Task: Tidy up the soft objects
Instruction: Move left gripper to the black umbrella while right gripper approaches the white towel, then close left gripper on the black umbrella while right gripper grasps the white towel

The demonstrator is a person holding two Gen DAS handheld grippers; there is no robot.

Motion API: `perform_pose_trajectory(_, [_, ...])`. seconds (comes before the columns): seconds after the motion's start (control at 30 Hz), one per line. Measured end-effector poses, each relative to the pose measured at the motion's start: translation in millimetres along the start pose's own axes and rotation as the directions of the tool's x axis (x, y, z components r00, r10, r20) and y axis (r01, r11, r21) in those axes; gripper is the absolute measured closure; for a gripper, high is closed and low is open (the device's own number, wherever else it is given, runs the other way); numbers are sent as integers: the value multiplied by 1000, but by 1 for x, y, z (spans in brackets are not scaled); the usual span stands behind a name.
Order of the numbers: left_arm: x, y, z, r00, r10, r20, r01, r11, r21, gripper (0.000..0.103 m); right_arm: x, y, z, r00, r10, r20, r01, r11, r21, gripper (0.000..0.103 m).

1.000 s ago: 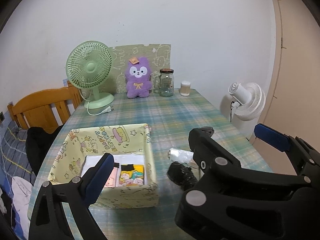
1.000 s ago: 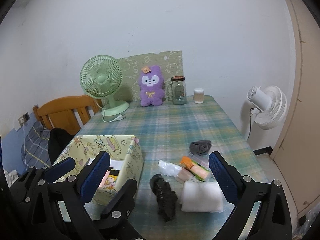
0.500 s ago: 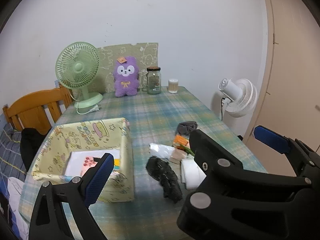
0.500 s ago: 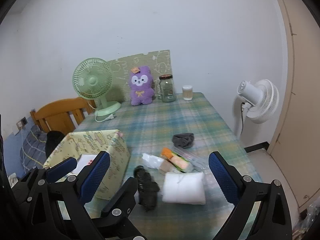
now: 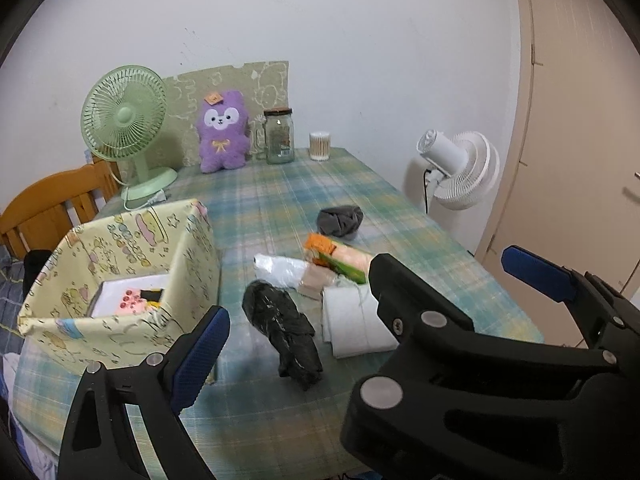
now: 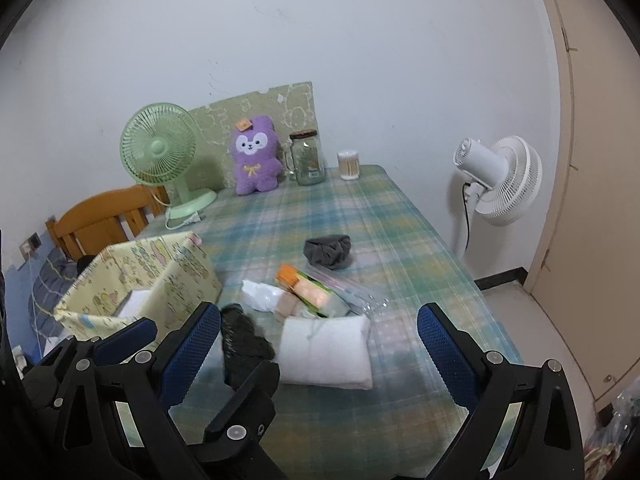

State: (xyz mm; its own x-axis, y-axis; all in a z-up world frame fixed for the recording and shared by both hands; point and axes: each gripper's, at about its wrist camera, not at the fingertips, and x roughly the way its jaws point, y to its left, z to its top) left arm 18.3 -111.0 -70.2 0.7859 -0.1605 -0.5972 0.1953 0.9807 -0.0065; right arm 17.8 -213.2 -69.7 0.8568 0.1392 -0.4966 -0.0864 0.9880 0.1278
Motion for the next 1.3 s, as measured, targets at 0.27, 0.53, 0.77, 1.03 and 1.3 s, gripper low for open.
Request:
perform_pose_trajectory(0.27, [15,-4,-13,999,19,-29,-18,999,28,8,18,-11,-20,999,22,-38,-20,999,37,3])
perform_pose_trajectory(0.53, [37,2,-31,997,27,-73,-25,999,28,16,41,-12,-38,996,7,-93,-3,999,45,3])
perform_pose_trajectory(0.77, [56,13,-37,992,58,-108,-59,998,-2,27,57,-12,-42,992,6,-125,1,998,55,3])
perform_pose_trajectory(1.03, [66,16,-38,991,77,-113,-77,997,5,38,70,-12,-44,988,-1,-157,9,998,55,3])
perform_pose_trajectory(1.3, [72,23,-42,990,58,-128,-60,998,-14,70,83,-6,-44,983,-3,-186,10,999,38,3])
